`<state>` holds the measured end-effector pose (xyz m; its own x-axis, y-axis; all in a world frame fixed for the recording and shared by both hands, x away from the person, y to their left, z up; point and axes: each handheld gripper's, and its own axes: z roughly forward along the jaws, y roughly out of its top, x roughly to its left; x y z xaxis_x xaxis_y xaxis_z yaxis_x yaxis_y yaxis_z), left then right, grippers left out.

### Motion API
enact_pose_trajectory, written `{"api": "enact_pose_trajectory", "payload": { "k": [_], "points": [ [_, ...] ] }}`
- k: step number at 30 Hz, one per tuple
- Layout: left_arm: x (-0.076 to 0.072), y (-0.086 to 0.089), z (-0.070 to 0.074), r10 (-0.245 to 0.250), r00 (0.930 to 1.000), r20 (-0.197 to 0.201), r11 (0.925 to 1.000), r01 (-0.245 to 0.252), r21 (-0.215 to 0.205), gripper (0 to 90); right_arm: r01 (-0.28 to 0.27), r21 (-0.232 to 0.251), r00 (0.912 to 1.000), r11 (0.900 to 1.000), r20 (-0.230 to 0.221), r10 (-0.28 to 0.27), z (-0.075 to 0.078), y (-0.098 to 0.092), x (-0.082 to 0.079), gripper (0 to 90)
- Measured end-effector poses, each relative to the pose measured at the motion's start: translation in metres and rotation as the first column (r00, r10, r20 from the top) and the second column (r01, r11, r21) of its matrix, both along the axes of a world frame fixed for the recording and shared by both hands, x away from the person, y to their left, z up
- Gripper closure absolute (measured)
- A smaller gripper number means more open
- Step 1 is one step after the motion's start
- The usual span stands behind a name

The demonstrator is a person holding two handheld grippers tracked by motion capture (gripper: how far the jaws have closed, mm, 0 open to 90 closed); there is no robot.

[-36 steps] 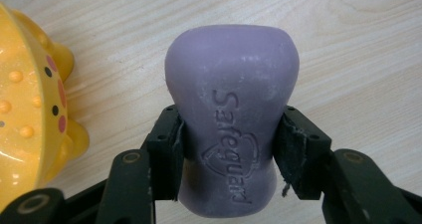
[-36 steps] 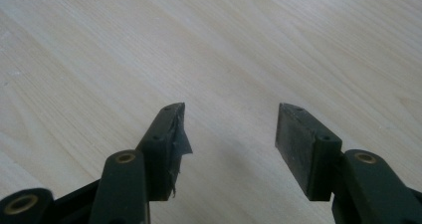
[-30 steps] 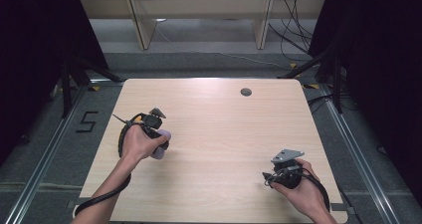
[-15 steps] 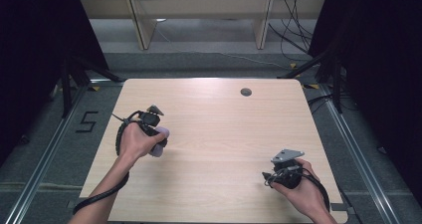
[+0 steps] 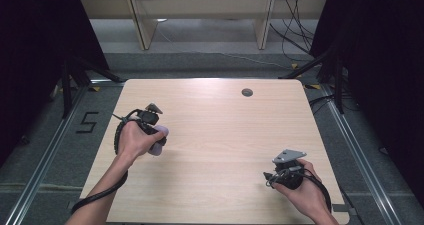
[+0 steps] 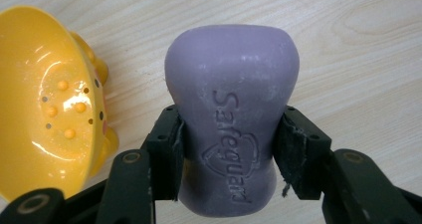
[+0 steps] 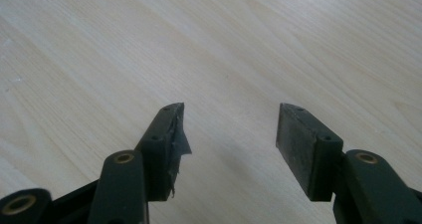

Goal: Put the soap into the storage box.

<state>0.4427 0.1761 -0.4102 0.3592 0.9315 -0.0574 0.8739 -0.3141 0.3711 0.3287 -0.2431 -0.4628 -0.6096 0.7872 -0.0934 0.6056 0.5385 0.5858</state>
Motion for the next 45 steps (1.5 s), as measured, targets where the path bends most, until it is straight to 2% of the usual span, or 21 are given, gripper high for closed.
{"api": "enact_pose_trajectory", "payload": {
  "k": [18, 22, 30, 31, 36, 37, 45],
  "points": [
    [0.006, 0.009, 0.008, 0.017, 0.9997, 0.016, 0.9999, -0.017, -0.001, 49.3, 0.013, 0.008, 0.9999, 1.0, -0.006, -0.013, 0.001, 0.0, -0.001, 45.0],
    [0.007, 0.012, 0.01, 0.022, 0.9996, 0.02, 0.9998, -0.021, -0.001, 49.3, 0.003, 0.002, 1.0, 1.0, 0.006, -0.003, 0.001, -0.001, 0.0, 45.0],
    [0.009, 0.016, 0.012, 0.028, 0.9994, 0.023, 0.9996, -0.028, 0.001, 49.3, 0.009, 0.008, 1.0, 1.0, -0.004, -0.009, 0.001, 0.0, -0.001, 45.0],
    [0.01, 0.017, 0.012, 0.028, 0.9993, 0.026, 0.9996, -0.028, 0.001, 49.3, 0.0, 0.002, 1.0, 1.0, 0.008, 0.0, 0.001, 0.0, 0.0, 45.0],
    [0.012, 0.02, 0.014, 0.027, 0.9993, 0.027, 0.9996, -0.027, 0.009, 49.3, 0.0, 0.004, 1.0, 1.0, 0.007, 0.0, 0.001, 0.0, 0.0, 45.0],
    [0.012, 0.02, 0.015, 0.032, 0.9991, 0.027, 0.9995, -0.032, 0.006, 49.3, 0.018, 0.017, 0.9998, 1.0, -0.005, -0.017, 0.001, 0.0, 0.0, 45.0],
    [0.016, 0.025, 0.018, 0.041, 0.9985, 0.036, 0.9992, -0.041, 0.003, 49.3, 0.014, 0.019, 0.9999, 1.0, 0.007, -0.015, 0.002, -0.001, 0.0, 45.0]
  ]
}}
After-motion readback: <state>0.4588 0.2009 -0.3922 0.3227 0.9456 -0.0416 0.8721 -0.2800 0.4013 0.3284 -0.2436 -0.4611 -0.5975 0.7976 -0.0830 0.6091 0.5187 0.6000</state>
